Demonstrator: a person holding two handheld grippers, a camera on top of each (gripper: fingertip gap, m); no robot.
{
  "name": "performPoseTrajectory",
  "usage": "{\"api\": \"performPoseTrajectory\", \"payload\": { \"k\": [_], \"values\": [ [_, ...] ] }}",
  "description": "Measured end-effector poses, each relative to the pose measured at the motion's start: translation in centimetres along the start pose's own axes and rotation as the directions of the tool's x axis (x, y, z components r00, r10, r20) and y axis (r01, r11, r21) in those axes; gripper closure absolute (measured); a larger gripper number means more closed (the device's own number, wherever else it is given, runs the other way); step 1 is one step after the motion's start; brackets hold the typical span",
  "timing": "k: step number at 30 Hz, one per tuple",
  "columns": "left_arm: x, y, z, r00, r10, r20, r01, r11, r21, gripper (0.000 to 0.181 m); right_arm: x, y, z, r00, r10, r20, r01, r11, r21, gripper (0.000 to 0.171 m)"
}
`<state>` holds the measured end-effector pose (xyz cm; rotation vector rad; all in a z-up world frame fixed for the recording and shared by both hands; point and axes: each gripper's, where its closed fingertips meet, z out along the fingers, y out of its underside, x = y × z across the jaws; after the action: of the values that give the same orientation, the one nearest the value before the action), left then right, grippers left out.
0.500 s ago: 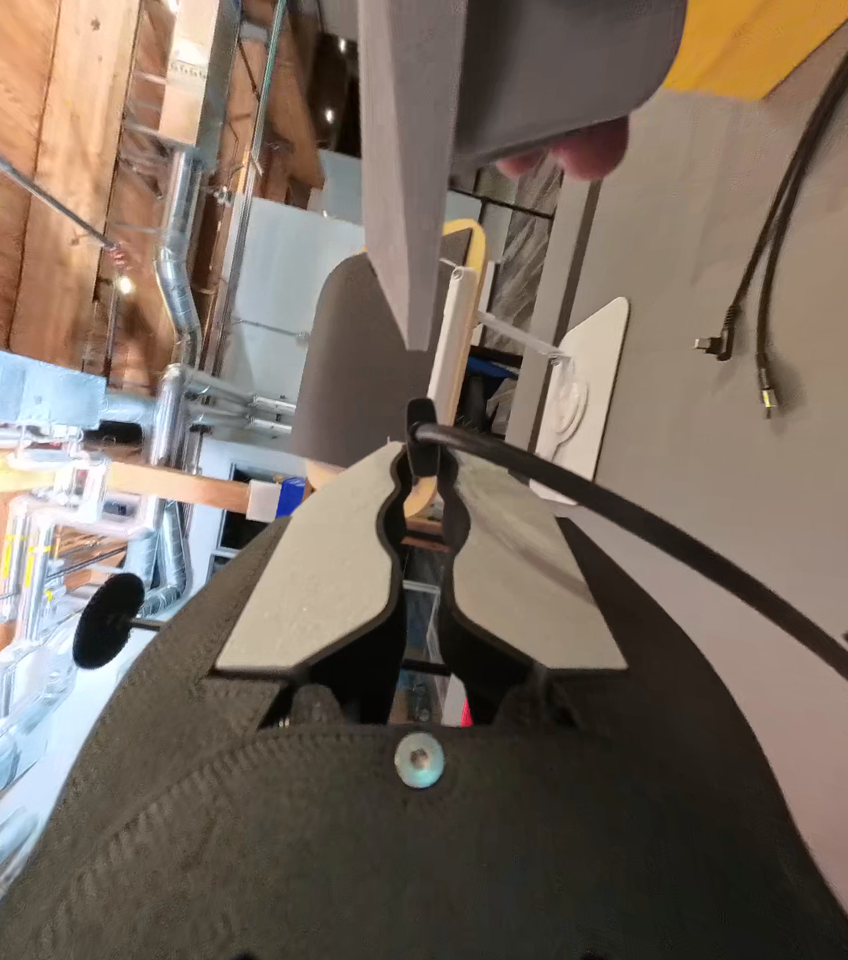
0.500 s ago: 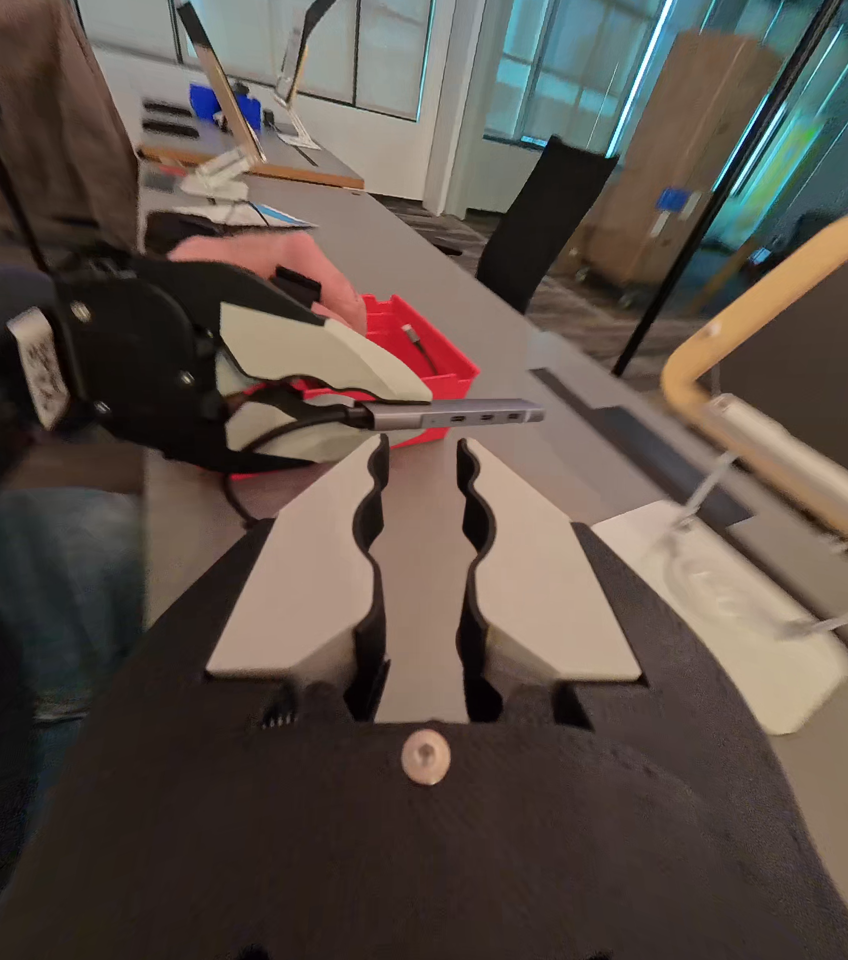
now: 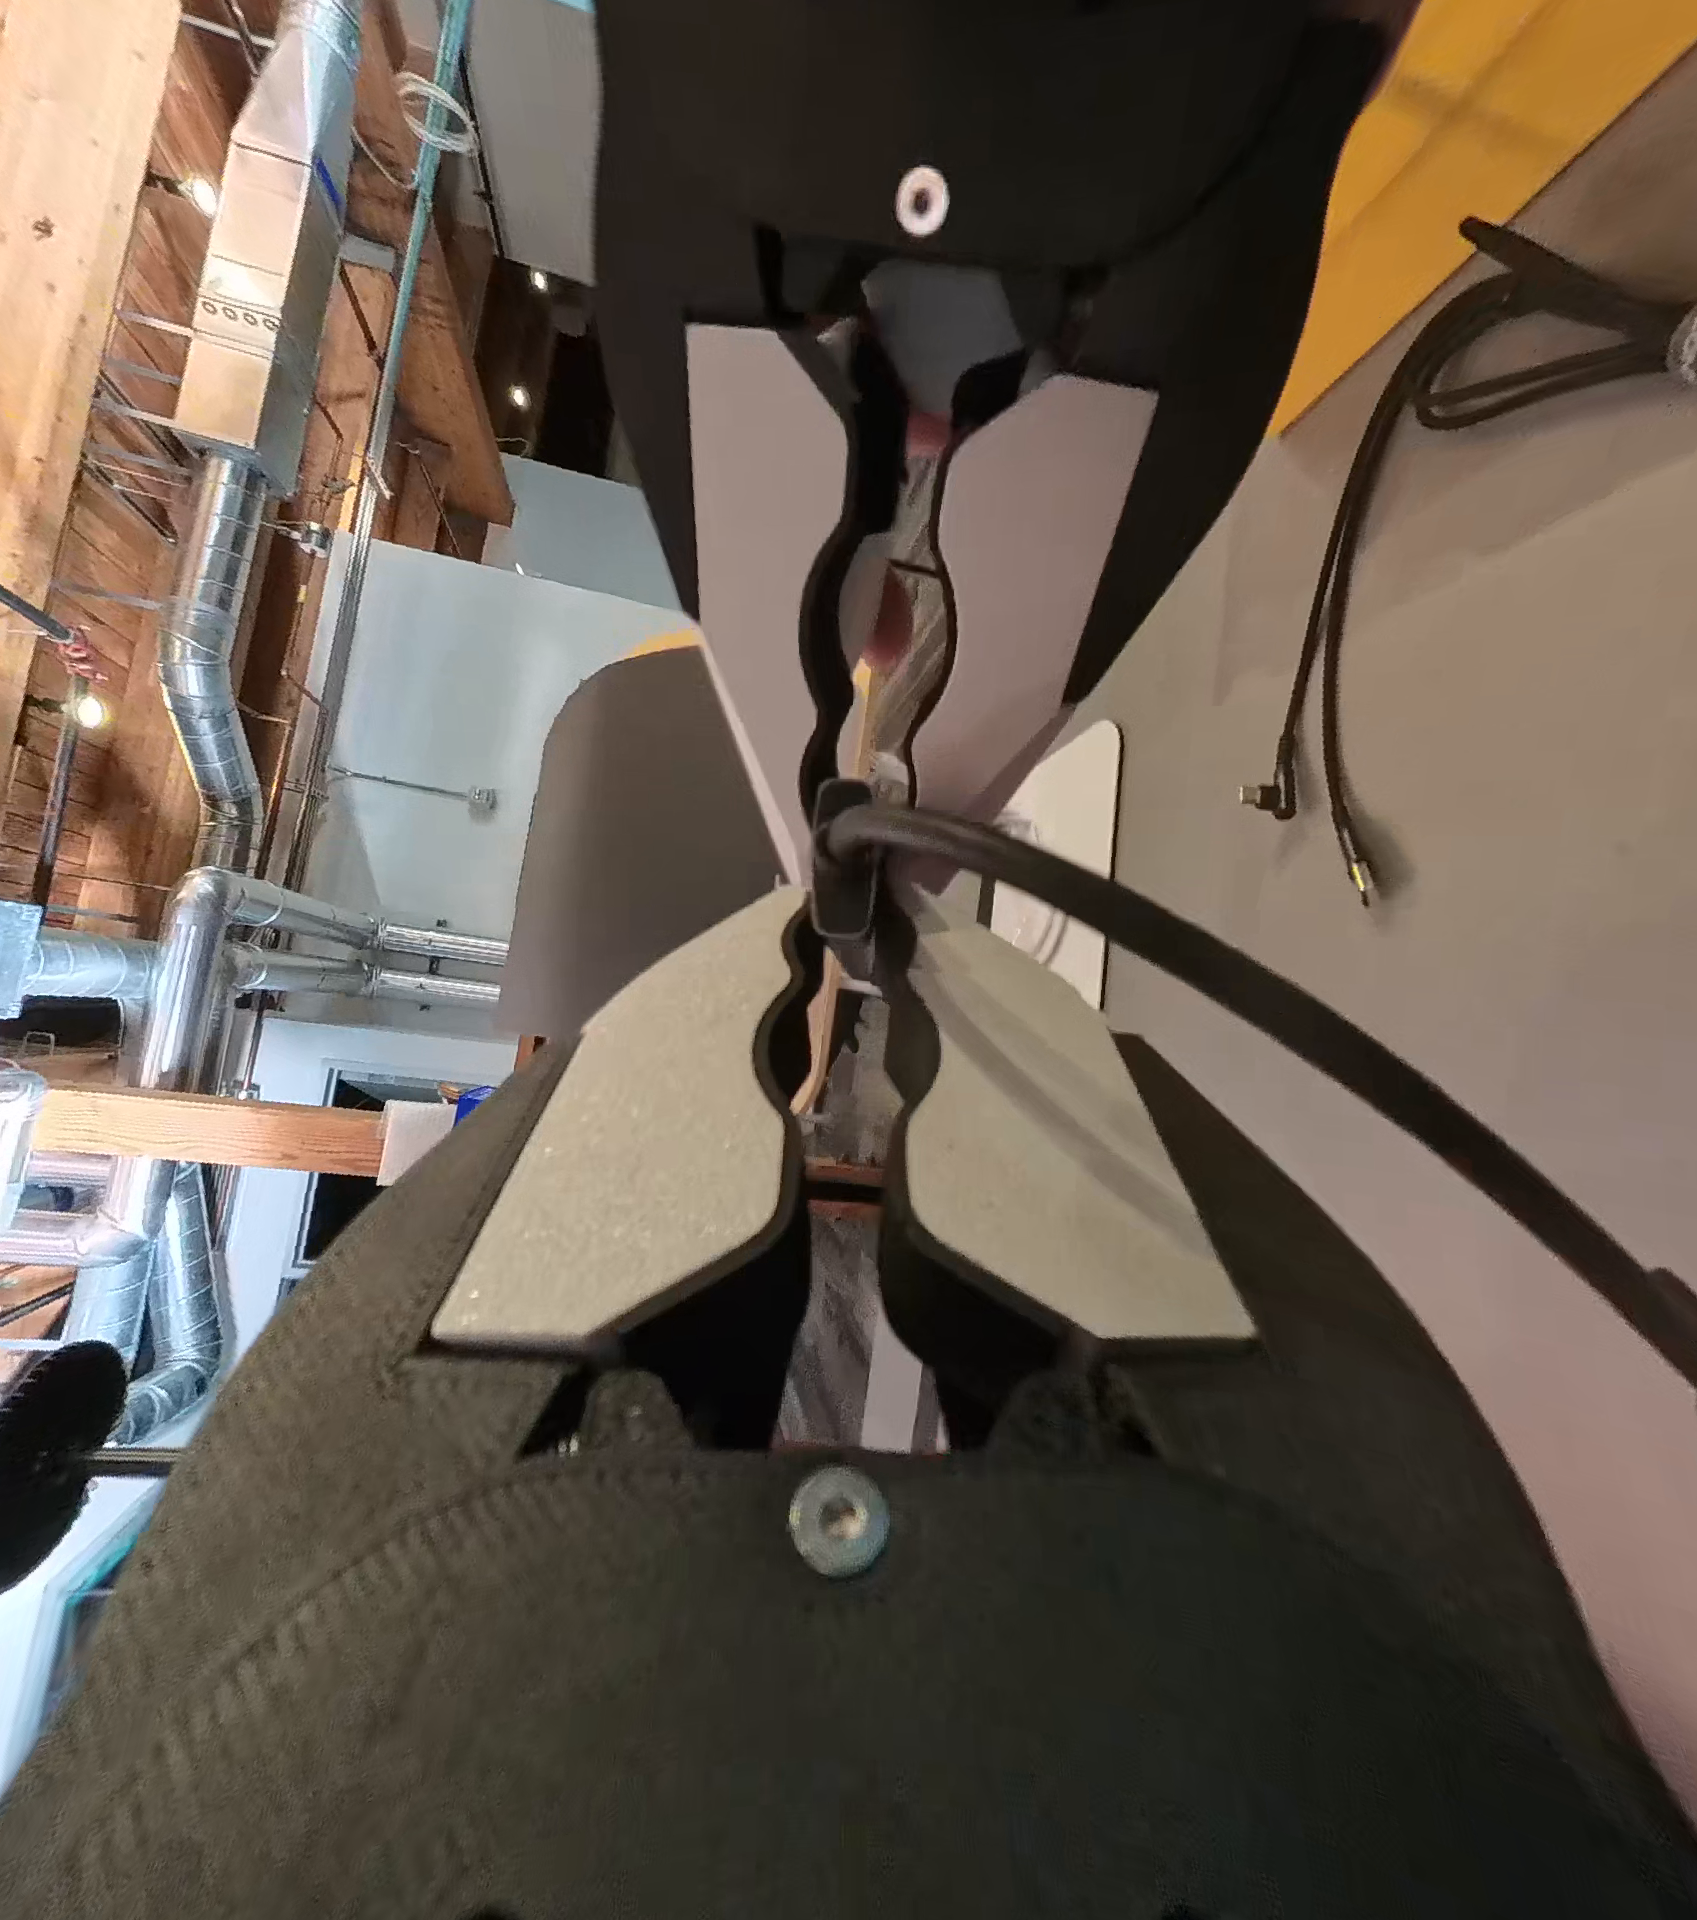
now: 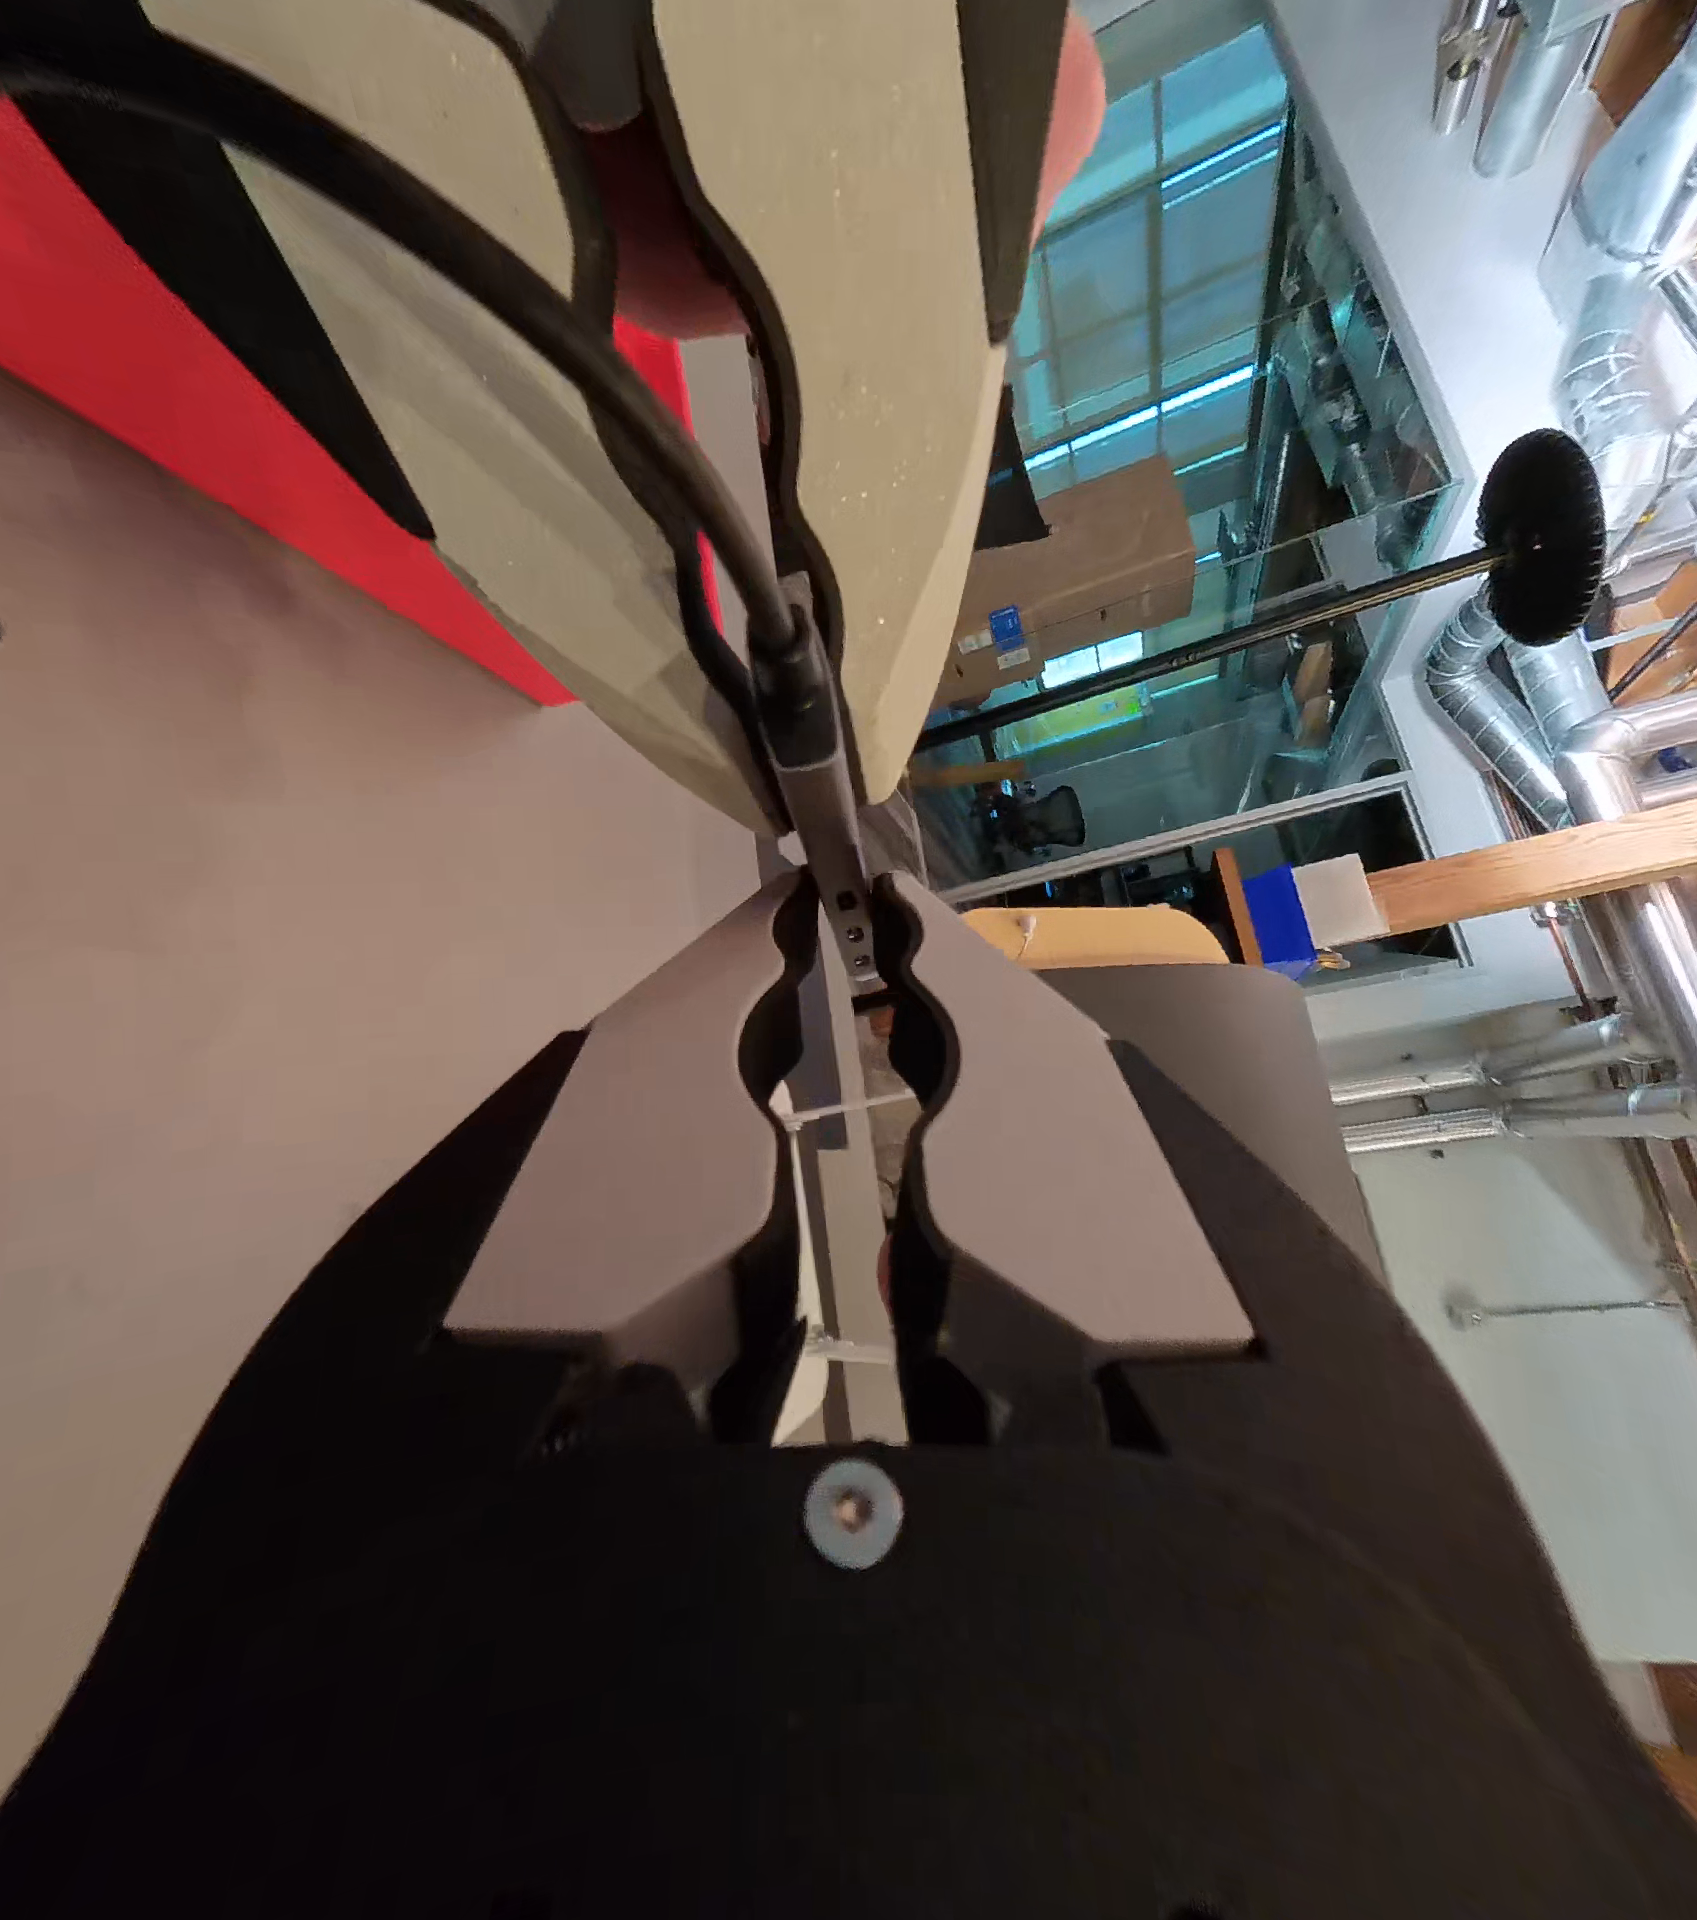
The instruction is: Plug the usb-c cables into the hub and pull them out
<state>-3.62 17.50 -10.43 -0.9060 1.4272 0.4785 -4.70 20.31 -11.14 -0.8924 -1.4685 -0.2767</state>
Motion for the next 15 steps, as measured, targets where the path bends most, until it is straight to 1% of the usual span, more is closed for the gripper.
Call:
{"api": "performPoseTrajectory", "payload": {
  "k": [3, 7, 15],
  "values": [
    [-0.3, -0.6, -0.2, 1.0, -0.026, 0.011, 0.026, 0.999, 0.032, 0.169, -0.3, -0.6, -0.3, 0.997, 0.066, 0.028, -0.068, 0.996, 0.049, 0.164],
    [-0.3, -1.1, -0.2, 1.0, 0.0, 0.026, -0.001, 0.999, 0.036, 0.167, -0.5, -0.9, -0.5, 0.993, 0.104, 0.049, -0.107, 0.992, 0.067, 0.164],
    [0.8, -1.8, -0.4, 1.0, 0.013, -0.028, -0.011, 0.998, 0.059, 0.172, -1.1, -1.0, -1.0, 0.996, 0.041, 0.085, -0.047, 0.996, 0.074, 0.163]
  ]
}}
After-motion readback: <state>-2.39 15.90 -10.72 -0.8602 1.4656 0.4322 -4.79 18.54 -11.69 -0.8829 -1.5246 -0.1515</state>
